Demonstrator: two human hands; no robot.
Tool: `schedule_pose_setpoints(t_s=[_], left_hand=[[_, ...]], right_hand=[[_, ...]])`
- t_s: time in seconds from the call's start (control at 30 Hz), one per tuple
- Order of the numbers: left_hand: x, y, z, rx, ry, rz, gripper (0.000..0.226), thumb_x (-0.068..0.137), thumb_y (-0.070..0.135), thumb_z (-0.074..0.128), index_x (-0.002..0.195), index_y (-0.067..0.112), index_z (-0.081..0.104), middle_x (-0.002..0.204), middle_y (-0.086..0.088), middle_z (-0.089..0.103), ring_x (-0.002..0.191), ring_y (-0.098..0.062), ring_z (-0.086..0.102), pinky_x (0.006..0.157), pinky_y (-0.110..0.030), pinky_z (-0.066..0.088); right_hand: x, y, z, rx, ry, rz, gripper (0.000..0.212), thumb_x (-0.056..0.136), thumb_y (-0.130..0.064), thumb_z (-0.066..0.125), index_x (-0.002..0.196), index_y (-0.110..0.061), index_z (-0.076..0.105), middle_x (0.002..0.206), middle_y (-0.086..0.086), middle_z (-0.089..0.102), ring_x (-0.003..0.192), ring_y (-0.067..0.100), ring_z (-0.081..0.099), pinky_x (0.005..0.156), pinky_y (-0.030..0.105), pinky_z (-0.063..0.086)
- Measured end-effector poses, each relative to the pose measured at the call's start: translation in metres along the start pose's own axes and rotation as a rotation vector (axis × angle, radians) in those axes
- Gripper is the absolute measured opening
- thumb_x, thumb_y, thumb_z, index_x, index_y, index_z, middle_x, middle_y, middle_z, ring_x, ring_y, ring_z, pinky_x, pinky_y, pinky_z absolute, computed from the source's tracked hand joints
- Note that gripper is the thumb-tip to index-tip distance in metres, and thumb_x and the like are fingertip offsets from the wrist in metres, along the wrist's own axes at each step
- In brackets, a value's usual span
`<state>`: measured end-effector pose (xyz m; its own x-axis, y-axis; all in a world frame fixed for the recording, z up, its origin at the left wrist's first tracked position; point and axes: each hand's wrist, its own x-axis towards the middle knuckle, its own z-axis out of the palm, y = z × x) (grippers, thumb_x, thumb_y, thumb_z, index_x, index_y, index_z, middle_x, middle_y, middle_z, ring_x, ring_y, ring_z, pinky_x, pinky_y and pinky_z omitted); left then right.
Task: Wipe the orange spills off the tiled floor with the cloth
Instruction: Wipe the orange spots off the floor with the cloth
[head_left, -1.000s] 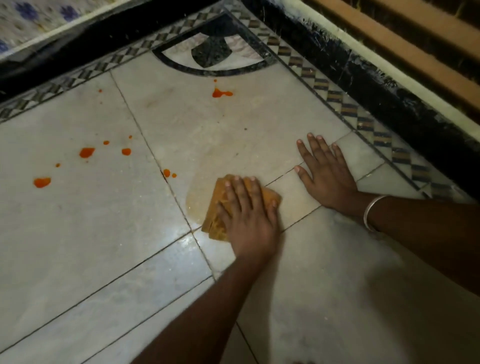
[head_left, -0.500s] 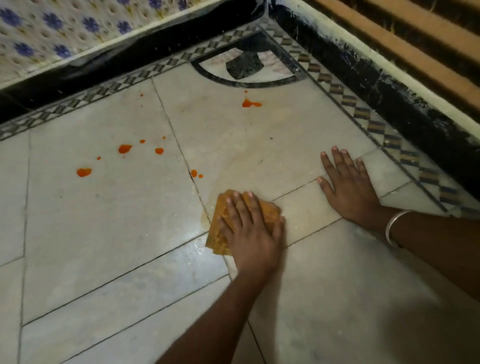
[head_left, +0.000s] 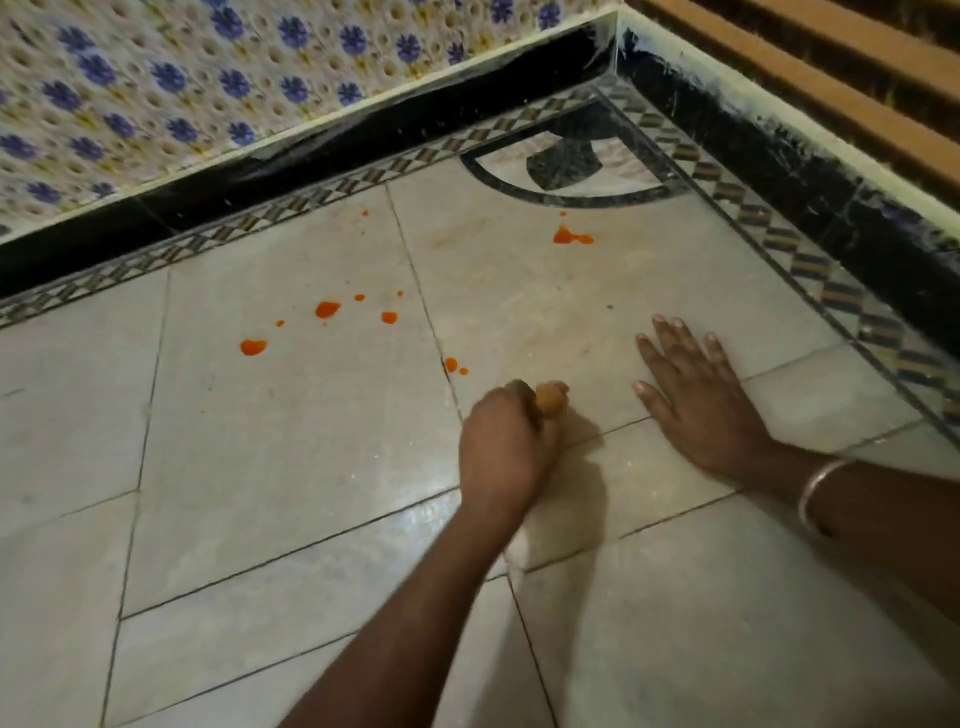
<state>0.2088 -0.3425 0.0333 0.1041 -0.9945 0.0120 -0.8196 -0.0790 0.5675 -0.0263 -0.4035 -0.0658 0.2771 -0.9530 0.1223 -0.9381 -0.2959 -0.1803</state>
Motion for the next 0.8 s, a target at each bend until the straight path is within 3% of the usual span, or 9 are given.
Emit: schedule_pose_setpoints(t_s=[0.13, 0.27, 0.3, 0.37, 0.47, 0.53, 0.6, 0.67, 0.8], left_hand=[[0.04, -0.008, -0.035, -0.299, 0.059, -0.193, 0.019, 0.081, 0.034, 0.067, 0.077, 0.016, 0.072, 0.07, -0.002, 0.071, 0.07, -0.022, 0.07, 0.064, -0.037, 0.058], [0.076, -0.043, -0.04, -0.603, 0.036, -0.423, 0.014, 0.091, 0.021, 0.064, 0.088, 0.012, 0.074, 0.084, -0.01, 0.074, 0.084, -0.031, 0.072, 0.065, -0.037, 0.058], [0.082, -0.056, -0.036, -0.581, 0.058, -0.456, 0.017, 0.093, 0.023, 0.063, 0.096, 0.011, 0.074, 0.09, -0.01, 0.074, 0.089, -0.032, 0.072, 0.068, -0.036, 0.058], [0.088, -0.075, -0.025, -0.353, 0.107, -0.494, 0.041, 0.097, 0.035, 0.06, 0.127, 0.01, 0.068, 0.119, -0.013, 0.073, 0.11, -0.034, 0.068, 0.092, -0.043, 0.058], [0.083, -0.081, -0.004, 0.022, 0.056, -0.294, 0.054, 0.106, 0.039, 0.048, 0.154, 0.016, 0.044, 0.156, -0.011, 0.048, 0.144, -0.031, 0.043, 0.119, -0.053, 0.029], [0.077, -0.077, 0.02, 0.204, -0.125, -0.096, 0.06, 0.109, 0.048, 0.035, 0.163, 0.025, 0.024, 0.172, -0.009, 0.018, 0.159, -0.031, 0.013, 0.124, -0.062, 0.009], [0.077, -0.082, 0.044, 0.36, -0.219, -0.039, 0.067, 0.109, 0.057, 0.02, 0.166, 0.03, -0.002, 0.175, -0.004, -0.009, 0.16, -0.032, -0.014, 0.124, -0.064, -0.005], [0.088, -0.089, 0.049, 0.409, -0.195, -0.013, 0.068, 0.107, 0.06, 0.015, 0.165, 0.032, -0.007, 0.175, -0.003, -0.013, 0.159, -0.032, -0.019, 0.124, -0.063, -0.006], [0.104, -0.112, 0.033, 0.385, -0.121, -0.075, 0.067, 0.107, 0.061, 0.018, 0.166, 0.034, 0.002, 0.176, -0.004, -0.007, 0.16, -0.032, -0.013, 0.125, -0.065, -0.002]], right_hand=[[0.03, -0.033, 0.004, 0.061, -0.03, -0.034, 0.07, 0.102, -0.055, 0.01, 0.162, -0.019, 0.019, 0.171, 0.007, 0.008, 0.158, 0.022, 0.002, 0.128, 0.049, 0.006], [0.048, -0.048, 0.011, 0.091, -0.069, -0.032, 0.073, 0.1, -0.055, 0.008, 0.162, -0.019, 0.019, 0.171, 0.007, 0.007, 0.158, 0.024, 0.001, 0.128, 0.049, 0.005], [0.05, -0.051, 0.014, 0.091, -0.081, -0.029, 0.074, 0.099, -0.056, 0.007, 0.163, -0.019, 0.017, 0.172, 0.007, 0.005, 0.158, 0.024, 0.0, 0.128, 0.048, 0.004], [0.052, -0.057, 0.021, 0.077, -0.105, -0.037, 0.075, 0.099, -0.058, 0.005, 0.163, -0.02, 0.015, 0.172, 0.006, 0.004, 0.158, 0.024, -0.001, 0.128, 0.048, 0.002], [0.053, -0.068, 0.03, 0.054, -0.131, -0.061, 0.074, 0.099, -0.057, 0.006, 0.163, -0.021, 0.014, 0.172, 0.006, 0.003, 0.158, 0.023, 0.0, 0.128, 0.048, 0.003], [0.054, -0.071, 0.034, 0.028, -0.126, -0.06, 0.072, 0.101, -0.057, 0.01, 0.163, -0.021, 0.015, 0.171, 0.006, 0.007, 0.158, 0.024, 0.003, 0.127, 0.05, 0.005], [0.053, -0.071, 0.037, 0.0, -0.098, -0.051, 0.07, 0.102, -0.055, 0.014, 0.163, -0.021, 0.018, 0.171, 0.007, 0.013, 0.158, 0.024, 0.008, 0.127, 0.05, 0.008], [0.052, -0.072, 0.037, -0.015, -0.086, -0.054, 0.069, 0.103, -0.054, 0.017, 0.162, -0.02, 0.019, 0.17, 0.008, 0.015, 0.158, 0.025, 0.011, 0.127, 0.05, 0.01], [0.052, -0.072, 0.034, -0.026, -0.082, -0.058, 0.069, 0.103, -0.053, 0.02, 0.162, -0.019, 0.021, 0.17, 0.009, 0.017, 0.157, 0.025, 0.014, 0.127, 0.05, 0.012]])
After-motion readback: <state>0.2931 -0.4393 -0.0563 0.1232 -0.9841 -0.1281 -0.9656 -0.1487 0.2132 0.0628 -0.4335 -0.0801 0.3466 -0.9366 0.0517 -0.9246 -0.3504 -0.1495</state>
